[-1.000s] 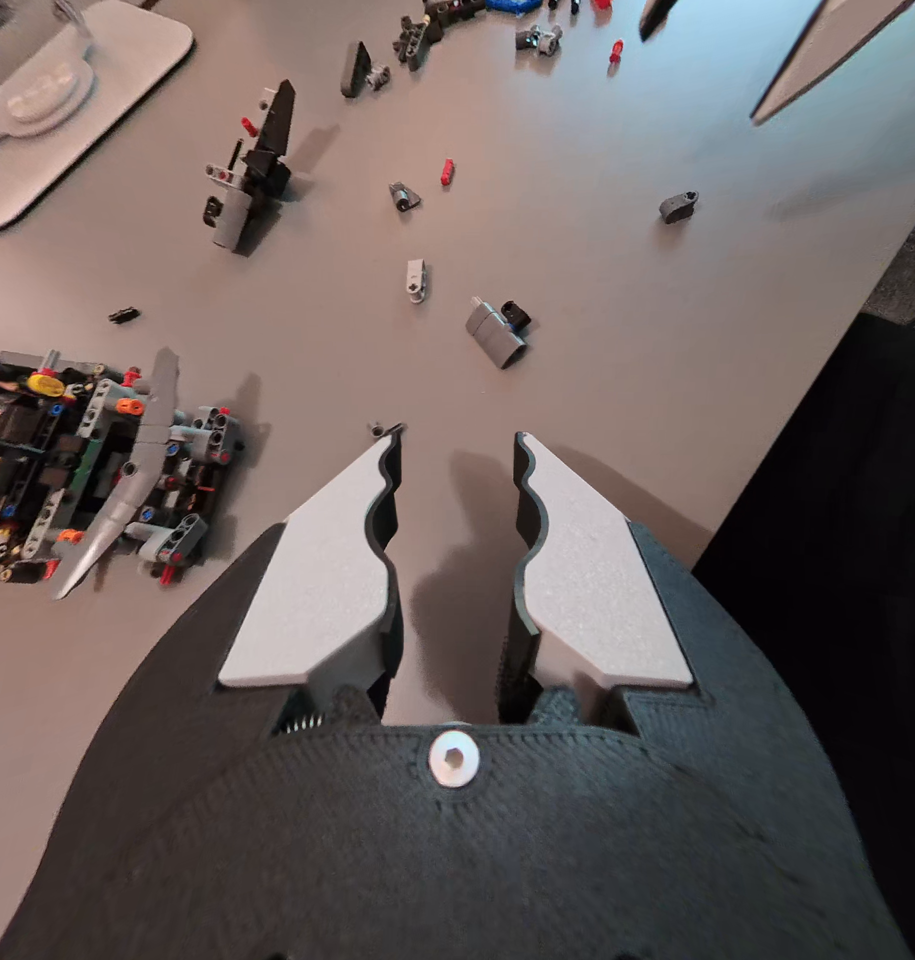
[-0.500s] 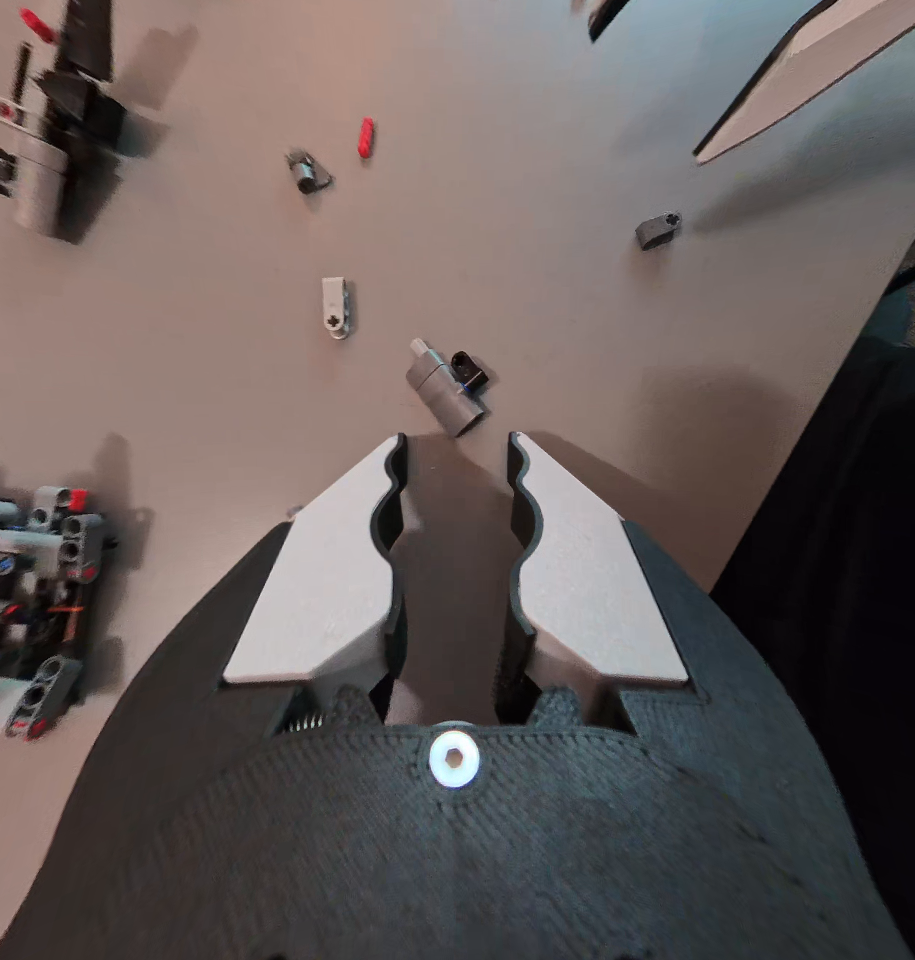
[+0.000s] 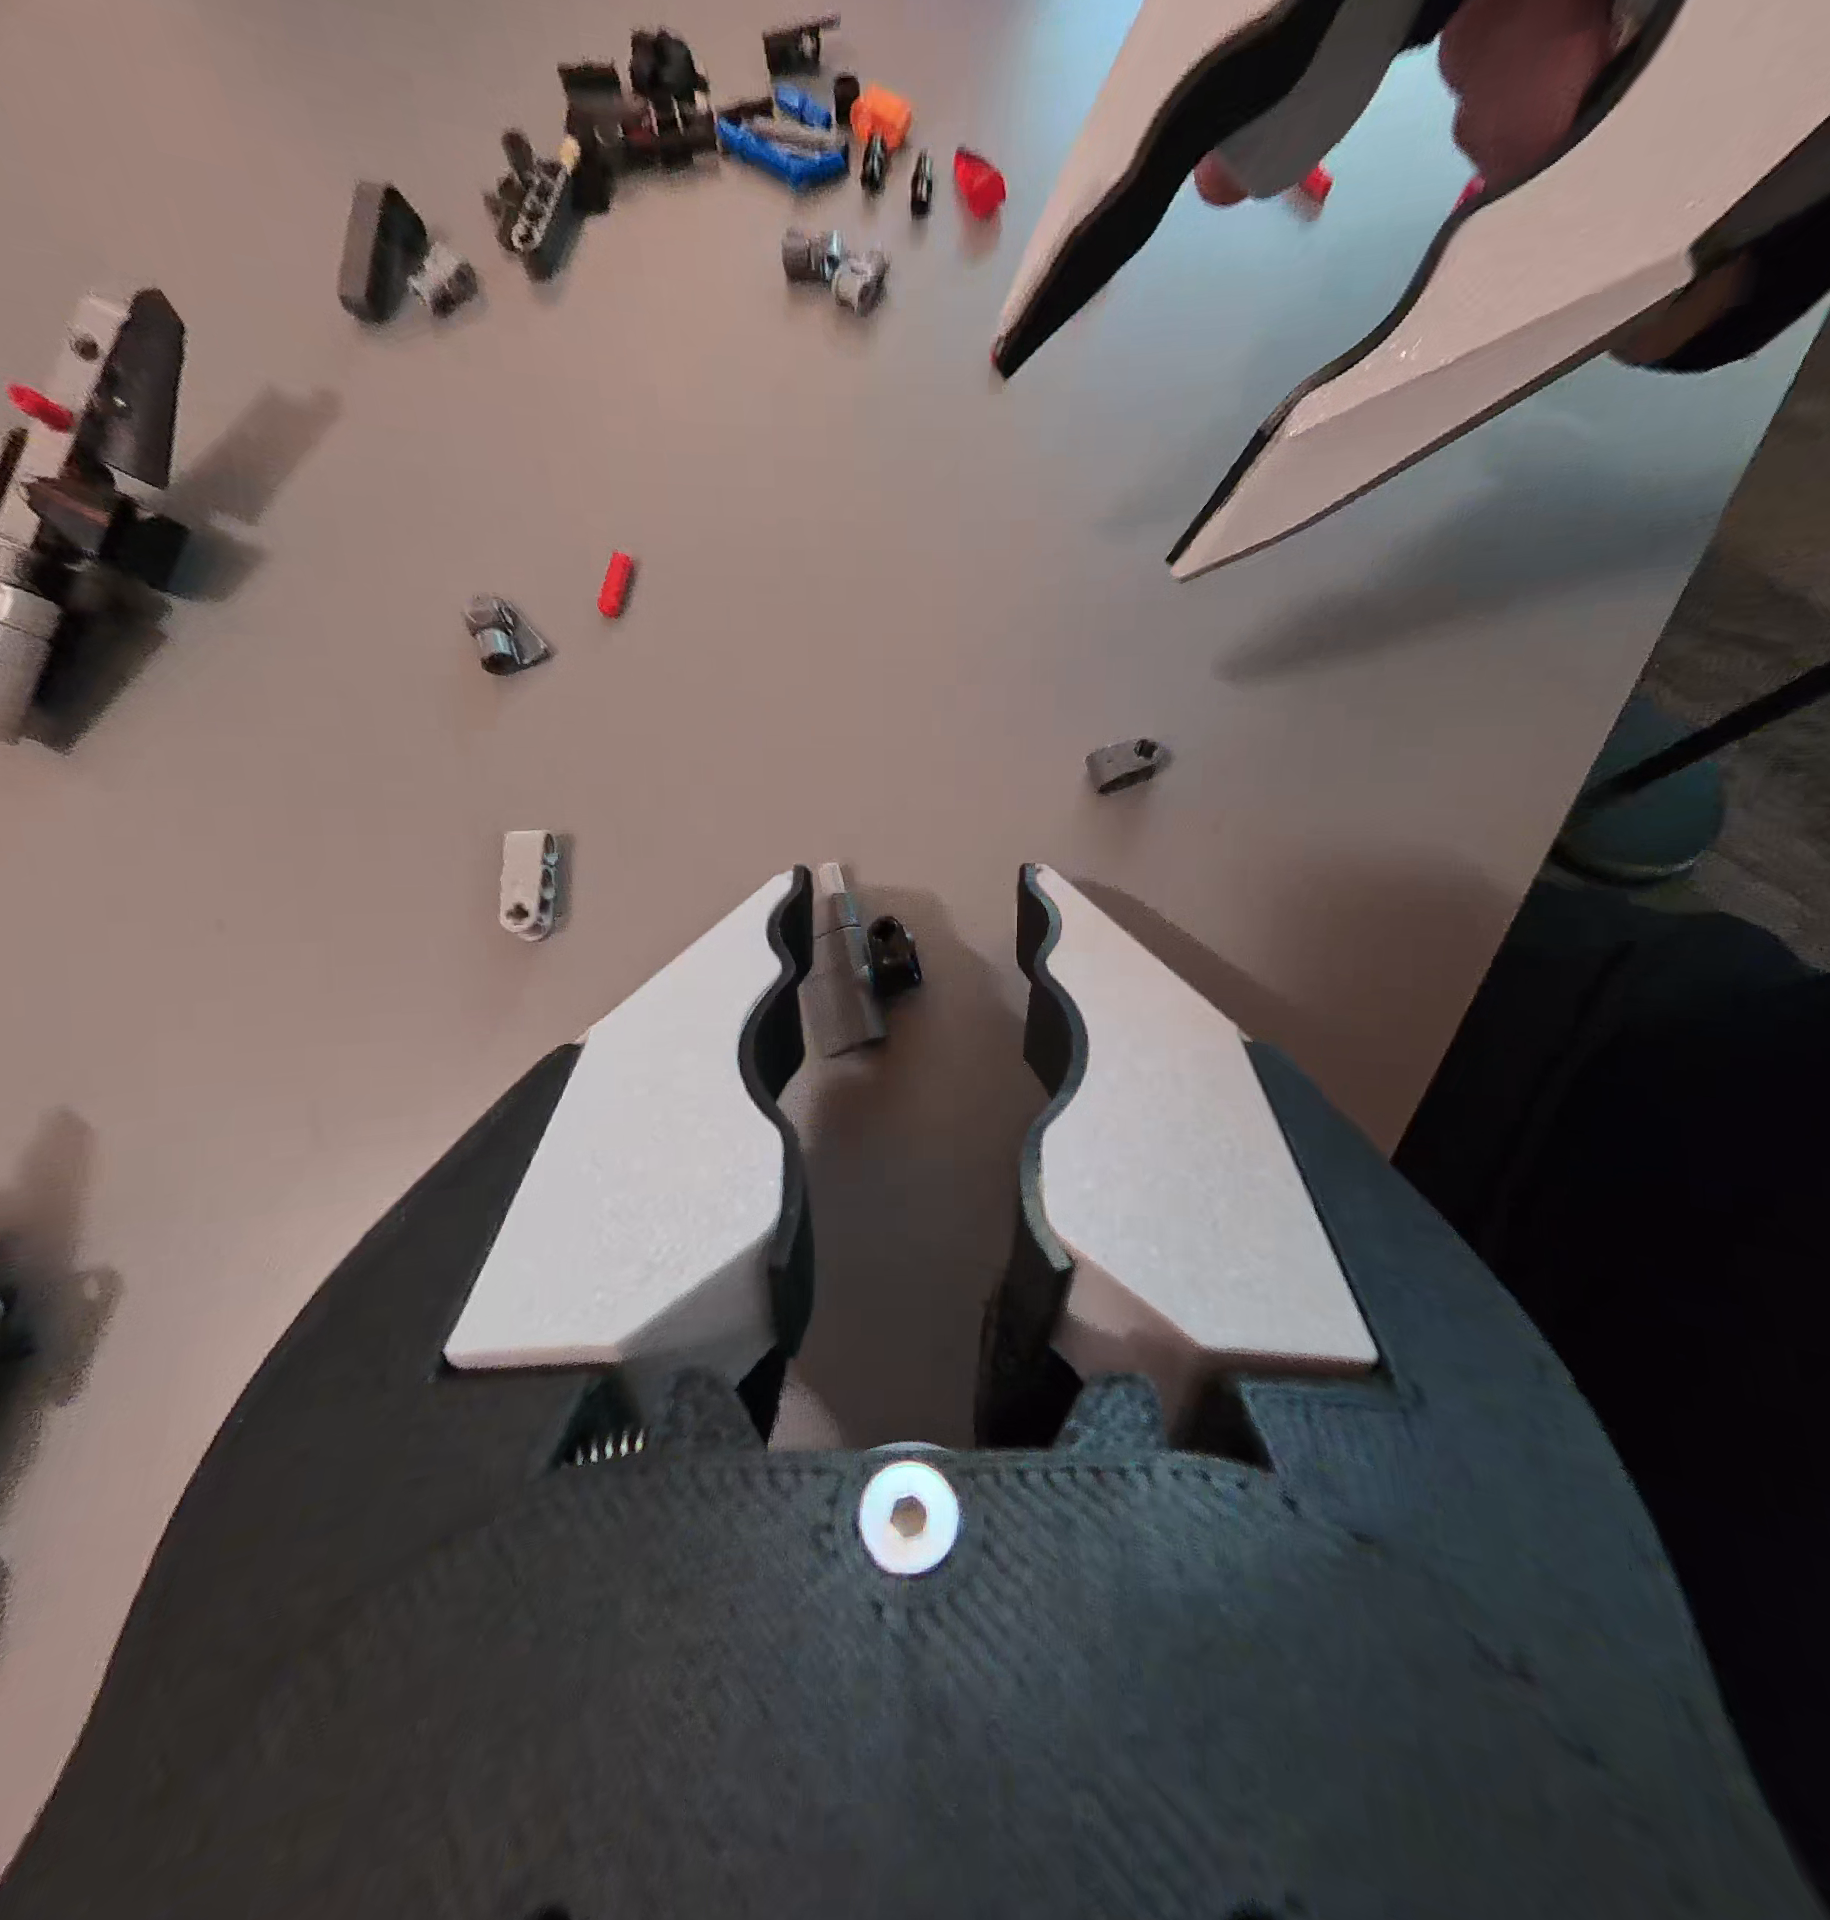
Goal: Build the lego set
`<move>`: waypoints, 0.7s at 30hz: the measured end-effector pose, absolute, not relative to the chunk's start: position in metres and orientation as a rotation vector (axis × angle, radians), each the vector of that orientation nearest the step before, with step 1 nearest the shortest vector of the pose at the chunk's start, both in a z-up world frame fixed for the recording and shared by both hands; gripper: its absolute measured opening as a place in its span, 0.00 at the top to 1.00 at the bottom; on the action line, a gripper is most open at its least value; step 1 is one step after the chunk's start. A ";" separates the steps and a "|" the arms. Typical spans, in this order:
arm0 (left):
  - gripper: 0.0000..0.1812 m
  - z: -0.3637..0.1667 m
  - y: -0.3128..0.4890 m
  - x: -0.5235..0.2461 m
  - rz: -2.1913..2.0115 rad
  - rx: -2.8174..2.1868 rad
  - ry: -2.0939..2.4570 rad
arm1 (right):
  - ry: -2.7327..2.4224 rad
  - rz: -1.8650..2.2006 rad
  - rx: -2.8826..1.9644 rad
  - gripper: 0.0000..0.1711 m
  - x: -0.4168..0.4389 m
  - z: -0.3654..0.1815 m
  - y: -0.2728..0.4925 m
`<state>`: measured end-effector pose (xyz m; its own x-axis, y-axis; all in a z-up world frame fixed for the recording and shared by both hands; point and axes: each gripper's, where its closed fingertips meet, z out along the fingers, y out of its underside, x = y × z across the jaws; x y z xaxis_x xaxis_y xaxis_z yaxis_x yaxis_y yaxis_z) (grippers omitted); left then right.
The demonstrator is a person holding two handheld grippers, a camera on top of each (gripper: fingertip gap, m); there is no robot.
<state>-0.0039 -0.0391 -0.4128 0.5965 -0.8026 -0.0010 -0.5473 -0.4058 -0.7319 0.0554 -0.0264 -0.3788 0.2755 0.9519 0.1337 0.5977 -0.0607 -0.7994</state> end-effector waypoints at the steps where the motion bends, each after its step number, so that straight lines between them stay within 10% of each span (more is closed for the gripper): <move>1: 0.80 -0.410 -0.038 -0.005 -0.467 -2.106 1.056 | -1.412 0.565 -1.763 0.77 0.058 -0.379 -0.027; 21: 0.82 -0.411 -0.039 -0.103 -0.197 -2.071 0.951 | -1.346 0.478 -1.891 0.74 0.060 -0.385 -0.023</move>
